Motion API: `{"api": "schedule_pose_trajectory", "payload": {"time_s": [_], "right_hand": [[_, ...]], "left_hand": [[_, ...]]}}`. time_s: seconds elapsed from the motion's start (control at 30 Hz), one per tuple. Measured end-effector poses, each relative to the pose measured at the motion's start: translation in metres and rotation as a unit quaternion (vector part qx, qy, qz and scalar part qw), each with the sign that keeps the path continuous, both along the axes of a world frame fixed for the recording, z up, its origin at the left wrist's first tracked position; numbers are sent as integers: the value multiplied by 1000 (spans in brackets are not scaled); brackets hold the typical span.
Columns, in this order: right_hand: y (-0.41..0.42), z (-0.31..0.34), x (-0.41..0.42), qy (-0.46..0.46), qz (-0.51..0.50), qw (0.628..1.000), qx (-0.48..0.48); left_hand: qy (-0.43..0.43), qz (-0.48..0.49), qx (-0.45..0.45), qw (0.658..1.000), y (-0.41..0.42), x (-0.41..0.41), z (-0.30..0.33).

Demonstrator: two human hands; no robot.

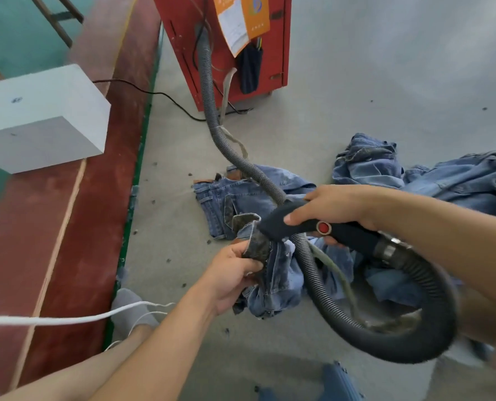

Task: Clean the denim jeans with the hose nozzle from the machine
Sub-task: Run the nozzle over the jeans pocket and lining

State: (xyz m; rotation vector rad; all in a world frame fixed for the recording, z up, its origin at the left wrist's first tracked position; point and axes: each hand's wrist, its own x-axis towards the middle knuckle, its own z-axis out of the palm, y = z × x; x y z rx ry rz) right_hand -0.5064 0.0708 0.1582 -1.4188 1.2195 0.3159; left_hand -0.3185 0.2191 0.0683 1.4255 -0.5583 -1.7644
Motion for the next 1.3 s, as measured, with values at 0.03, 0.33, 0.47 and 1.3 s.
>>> {"api": "schedule_pose_trajectory", "payload": {"time_s": [0.03, 0.33, 0.47, 1.3], "right_hand": [[2, -4, 2, -9, -30, 999, -17], [7, 4, 0, 5, 26, 998, -60], [11, -12, 5, -14, -38, 989, -142], [22, -2, 0, 34, 187, 898, -398]], "left_hand": [[9, -12, -2, 1000, 1, 0, 0], [79, 34, -6, 996, -8, 9, 6], [92, 44, -8, 995, -6, 2, 6], [96, 58, 23, 993, -27, 13, 18]]}}
